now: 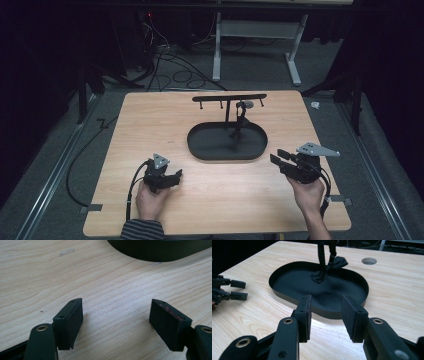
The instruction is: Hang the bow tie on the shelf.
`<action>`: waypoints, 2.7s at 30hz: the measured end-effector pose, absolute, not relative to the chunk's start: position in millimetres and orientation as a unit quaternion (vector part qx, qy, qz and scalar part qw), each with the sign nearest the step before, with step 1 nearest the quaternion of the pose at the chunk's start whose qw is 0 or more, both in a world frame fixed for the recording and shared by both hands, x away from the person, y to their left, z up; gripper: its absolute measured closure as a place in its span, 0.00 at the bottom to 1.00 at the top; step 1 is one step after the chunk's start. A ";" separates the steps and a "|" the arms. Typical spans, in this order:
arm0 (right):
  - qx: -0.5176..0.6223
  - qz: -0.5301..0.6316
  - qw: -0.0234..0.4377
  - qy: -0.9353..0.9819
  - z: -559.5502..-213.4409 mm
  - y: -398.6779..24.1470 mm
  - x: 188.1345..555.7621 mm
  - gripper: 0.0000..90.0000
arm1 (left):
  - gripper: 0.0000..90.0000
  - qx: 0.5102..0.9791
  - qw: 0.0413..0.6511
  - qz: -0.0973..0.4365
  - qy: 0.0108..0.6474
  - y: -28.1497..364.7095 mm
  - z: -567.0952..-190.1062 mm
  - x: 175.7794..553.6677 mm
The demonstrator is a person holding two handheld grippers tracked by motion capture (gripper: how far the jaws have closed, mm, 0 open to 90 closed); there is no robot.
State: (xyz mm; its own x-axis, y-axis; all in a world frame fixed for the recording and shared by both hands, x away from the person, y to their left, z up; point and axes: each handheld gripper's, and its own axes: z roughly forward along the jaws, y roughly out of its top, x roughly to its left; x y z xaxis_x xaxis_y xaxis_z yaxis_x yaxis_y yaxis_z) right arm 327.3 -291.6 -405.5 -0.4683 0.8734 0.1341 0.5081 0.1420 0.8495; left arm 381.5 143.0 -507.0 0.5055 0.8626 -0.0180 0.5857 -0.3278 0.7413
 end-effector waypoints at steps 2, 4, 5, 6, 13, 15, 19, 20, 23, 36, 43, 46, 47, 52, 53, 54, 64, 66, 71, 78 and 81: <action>0.475 0.453 0.199 0.728 -407.3 -290.7 326.9 0.69 | 0.31 0.791 0.356 0.194 0.458 143.0 -507.0 381.5; 0.476 0.453 0.197 0.727 -408.7 -289.6 326.4 0.69 | 0.31 0.791 0.356 0.195 0.458 143.0 -507.0 381.5; 0.476 0.454 0.196 0.727 -409.7 -289.2 326.2 0.69 | 0.31 0.791 0.356 0.195 0.458 143.0 -507.0 381.5; 0.476 0.455 0.195 0.727 -410.5 -288.7 326.1 0.69 | 0.31 0.791 0.356 0.195 0.458 143.0 -507.0 381.5; 0.477 0.457 0.189 0.727 -416.0 -285.8 325.9 0.69 | 0.31 0.791 0.356 0.195 0.458 143.0 -507.0 381.5; 0.478 0.461 0.184 0.725 -418.3 -284.6 325.6 0.69 | 0.31 0.791 0.356 0.195 0.458 143.0 -507.0 381.5; 0.478 0.461 0.180 0.726 -423.6 -280.3 326.8 0.69 | 0.31 0.791 0.356 0.194 0.458 143.1 -507.0 381.5; 0.479 0.460 0.177 0.726 -424.6 -279.0 327.1 0.69 | 0.31 0.791 0.356 0.194 0.458 143.1 -507.0 381.5; 0.477 0.461 0.174 0.727 -427.8 -276.0 328.0 0.69 | 0.31 0.791 0.356 0.194 0.458 143.1 -507.0 381.5; 0.472 0.444 0.160 0.744 -444.6 -261.2 331.6 0.69 | 0.31 0.791 0.356 0.195 0.458 143.0 -507.0 381.5; 0.471 0.434 0.156 0.752 -454.4 -256.0 333.5 0.69 | 0.31 0.791 0.356 0.195 0.458 143.0 -507.0 381.5; 0.472 0.428 0.154 0.755 -458.4 -253.3 334.2 0.69 | 0.31 0.791 0.356 0.195 0.458 143.0 -507.0 381.5; 0.472 0.427 0.154 0.756 -459.7 -252.4 334.4 0.69 | 0.31 0.791 0.356 0.195 0.458 143.0 -507.0 381.5; 0.472 0.417 0.151 0.762 -466.4 -248.0 336.2 0.69 | 0.31 0.791 0.356 0.195 0.458 143.0 -507.0 381.5; 0.470 0.417 0.151 0.764 -467.9 -247.0 336.8 0.69 | 0.31 0.791 0.356 0.195 0.458 143.0 -507.0 381.5; 0.468 0.413 0.154 0.766 -469.2 -246.1 337.2 0.69 | 0.31 0.791 0.356 0.195 0.458 143.0 -507.0 381.5; 0.466 0.386 0.159 0.780 -483.7 -237.7 340.3 0.69 | 0.31 0.791 0.356 0.195 0.458 143.0 -507.0 381.4; 0.466 0.380 0.159 0.783 -486.8 -235.9 341.1 0.69 | 0.31 0.791 0.356 0.195 0.458 143.0 -507.0 381.4; 0.467 0.372 0.157 0.787 -492.0 -233.0 342.4 0.68 | 0.31 0.791 0.356 0.195 0.458 143.0 -507.0 381.4; 0.467 0.363 0.156 0.791 -498.4 -229.1 343.8 0.67 | 0.31 0.791 0.356 0.195 0.458 142.9 -507.2 381.4; 0.465 0.365 0.160 0.791 -499.8 -228.5 343.8 0.66 | 0.31 0.791 0.356 0.195 0.458 142.9 -507.2 381.4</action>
